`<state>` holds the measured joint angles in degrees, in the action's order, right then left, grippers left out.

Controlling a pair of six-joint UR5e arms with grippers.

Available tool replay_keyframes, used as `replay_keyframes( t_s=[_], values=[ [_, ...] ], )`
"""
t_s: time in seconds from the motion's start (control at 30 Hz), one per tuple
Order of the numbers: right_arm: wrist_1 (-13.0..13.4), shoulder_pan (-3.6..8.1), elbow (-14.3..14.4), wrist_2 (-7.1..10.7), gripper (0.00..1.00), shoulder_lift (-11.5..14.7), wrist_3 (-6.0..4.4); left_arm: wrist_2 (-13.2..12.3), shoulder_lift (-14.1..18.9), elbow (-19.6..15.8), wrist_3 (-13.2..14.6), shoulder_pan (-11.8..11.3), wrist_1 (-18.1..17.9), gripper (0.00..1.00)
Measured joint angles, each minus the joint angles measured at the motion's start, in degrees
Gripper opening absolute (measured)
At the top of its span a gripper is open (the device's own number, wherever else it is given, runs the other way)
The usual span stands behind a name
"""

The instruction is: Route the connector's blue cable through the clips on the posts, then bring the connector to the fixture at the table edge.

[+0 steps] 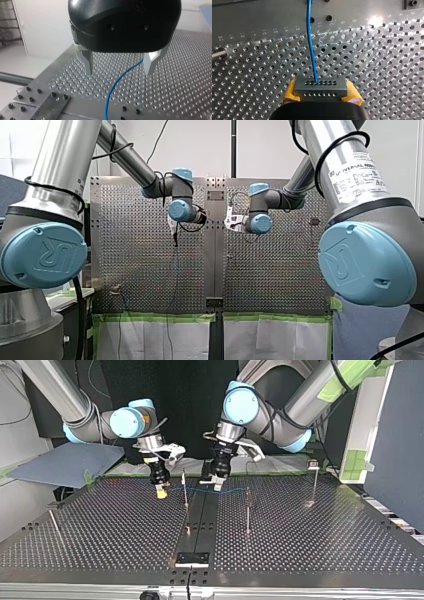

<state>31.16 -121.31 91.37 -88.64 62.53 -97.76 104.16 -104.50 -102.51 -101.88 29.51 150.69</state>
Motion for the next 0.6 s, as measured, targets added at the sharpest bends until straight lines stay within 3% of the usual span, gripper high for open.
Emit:
replay_keyframes(
  t_s=[0.6],
  values=[
    [-0.55, 0.03, 0.00, 0.11, 0.00, 0.01, 0.18, 9.05, -0.64, 0.35, 2.00, -1.06, -0.46, 1.00]
  ],
)
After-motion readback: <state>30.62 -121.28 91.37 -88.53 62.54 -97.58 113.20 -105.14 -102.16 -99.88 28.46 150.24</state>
